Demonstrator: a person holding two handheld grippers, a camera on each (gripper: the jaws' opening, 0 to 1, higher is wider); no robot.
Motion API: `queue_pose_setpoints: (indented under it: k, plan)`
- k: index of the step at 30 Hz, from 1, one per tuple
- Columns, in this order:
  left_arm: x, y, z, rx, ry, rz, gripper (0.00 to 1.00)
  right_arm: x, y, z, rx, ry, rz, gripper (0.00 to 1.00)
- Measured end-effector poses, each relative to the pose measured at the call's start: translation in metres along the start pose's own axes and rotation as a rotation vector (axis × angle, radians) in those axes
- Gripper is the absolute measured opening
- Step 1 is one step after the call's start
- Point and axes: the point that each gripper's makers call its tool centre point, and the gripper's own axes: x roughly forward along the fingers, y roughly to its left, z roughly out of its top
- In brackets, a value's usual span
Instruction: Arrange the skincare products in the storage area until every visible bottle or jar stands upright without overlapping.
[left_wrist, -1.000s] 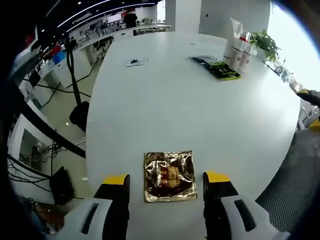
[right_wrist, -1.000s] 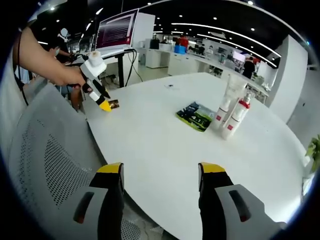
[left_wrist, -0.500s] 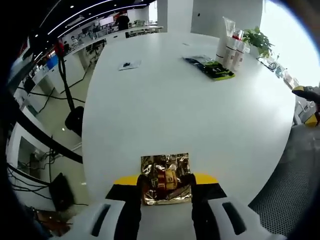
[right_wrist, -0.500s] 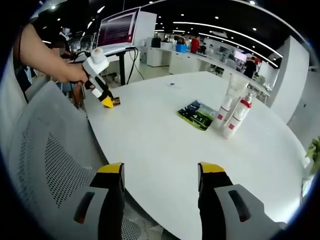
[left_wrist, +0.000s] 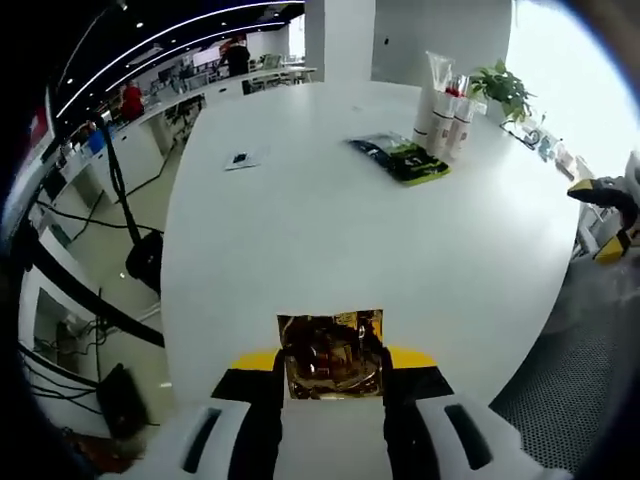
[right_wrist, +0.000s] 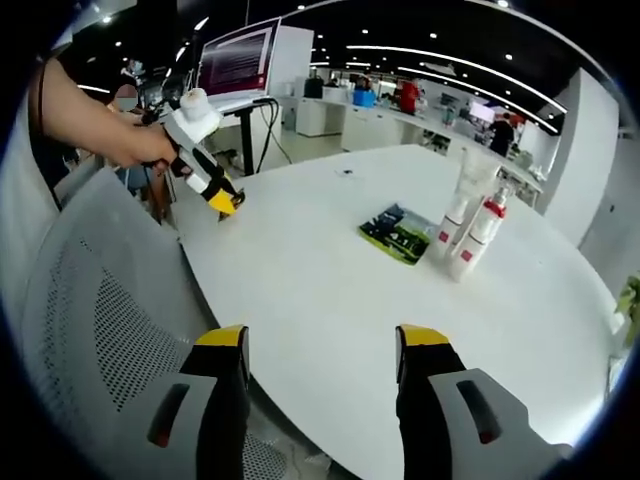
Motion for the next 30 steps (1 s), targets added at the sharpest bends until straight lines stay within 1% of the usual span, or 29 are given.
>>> queue_pose_setpoints:
  k: [4, 5, 6, 7, 8, 9, 10, 11, 12, 13, 15, 17, 19, 21, 22, 23, 24, 25, 26, 27, 28, 29, 30]
  plan:
    - [-0.005, -0.015, 0.01, 0.051, -0.024, -0.018, 0.39, -0.003, 0.004, 0.008, -0.002, -0.035, 0.012, 0.56]
    - [-0.006, -0.018, 0.012, 0.058, -0.029, -0.021, 0.39, -0.004, 0.005, 0.01, 0.003, -0.047, 0.02, 0.56]
    - [-0.007, -0.022, 0.015, 0.063, -0.032, -0.023, 0.39, -0.005, 0.007, 0.013, 0.028, -0.063, 0.039, 0.56]
    - [-0.009, -0.03, 0.02, 0.09, -0.043, -0.034, 0.39, -0.005, 0.007, 0.014, 0.054, -0.07, 0.046, 0.56]
    - [-0.011, -0.035, 0.023, 0.097, -0.05, -0.037, 0.39, -0.007, 0.005, 0.018, 0.075, -0.09, 0.045, 0.56]
    - [-0.013, -0.043, 0.029, 0.113, -0.066, -0.043, 0.39, -0.007, 0.005, 0.021, 0.097, -0.11, 0.054, 0.56]
    - [-0.014, -0.052, 0.034, 0.144, -0.077, -0.051, 0.39, -0.009, 0.003, 0.025, 0.131, -0.127, 0.053, 0.56]
    - [-0.015, -0.058, 0.037, 0.151, -0.08, -0.053, 0.39, -0.011, 0.002, 0.027, 0.139, -0.139, 0.058, 0.55]
    - [-0.016, -0.064, 0.041, 0.162, -0.092, -0.058, 0.39, -0.012, 0.003, 0.03, 0.166, -0.156, 0.075, 0.54]
    - [-0.018, -0.075, 0.046, 0.188, -0.112, -0.07, 0.39, -0.013, 0.004, 0.031, 0.174, -0.16, 0.08, 0.53]
    - [-0.021, -0.087, 0.05, 0.218, -0.119, -0.077, 0.39, -0.015, 0.009, 0.034, 0.203, -0.176, 0.121, 0.48]
    - [-0.024, -0.102, 0.055, 0.246, -0.135, -0.086, 0.39, -0.017, 0.011, 0.037, 0.193, -0.192, 0.128, 0.45]
    - [-0.027, -0.118, 0.059, 0.288, -0.142, -0.099, 0.39, -0.02, 0.015, 0.041, 0.188, -0.211, 0.141, 0.45]
    - [-0.027, -0.131, 0.061, 0.332, -0.148, -0.105, 0.39, -0.02, 0.017, 0.044, 0.193, -0.22, 0.158, 0.44]
    - [-0.028, -0.136, 0.061, 0.34, -0.146, -0.108, 0.39, -0.021, 0.018, 0.045, 0.197, -0.225, 0.169, 0.43]
    - [-0.028, -0.142, 0.061, 0.347, -0.149, -0.115, 0.39, -0.023, 0.021, 0.049, 0.244, -0.234, 0.201, 0.41]
    - [-0.028, -0.15, 0.061, 0.363, -0.151, -0.122, 0.39, -0.023, 0.02, 0.052, 0.31, -0.238, 0.217, 0.37]
    - [-0.029, -0.155, 0.061, 0.37, -0.149, -0.126, 0.39, -0.021, 0.019, 0.05, 0.402, -0.21, 0.243, 0.34]
    - [-0.03, -0.163, 0.061, 0.394, -0.152, -0.135, 0.39, -0.018, 0.014, 0.047, 0.435, -0.193, 0.235, 0.32]
    - [-0.031, -0.167, 0.061, 0.408, -0.152, -0.132, 0.39, -0.015, 0.009, 0.045, 0.445, -0.178, 0.234, 0.31]
    - [-0.032, -0.174, 0.06, 0.425, -0.15, -0.139, 0.39, -0.014, 0.009, 0.045, 0.458, -0.172, 0.24, 0.32]
    - [-0.033, -0.18, 0.059, 0.44, -0.149, -0.148, 0.39, -0.012, 0.007, 0.046, 0.484, -0.172, 0.243, 0.32]
    - [-0.034, -0.187, 0.059, 0.459, -0.153, -0.155, 0.39, -0.01, 0.005, 0.051, 0.484, -0.192, 0.246, 0.32]
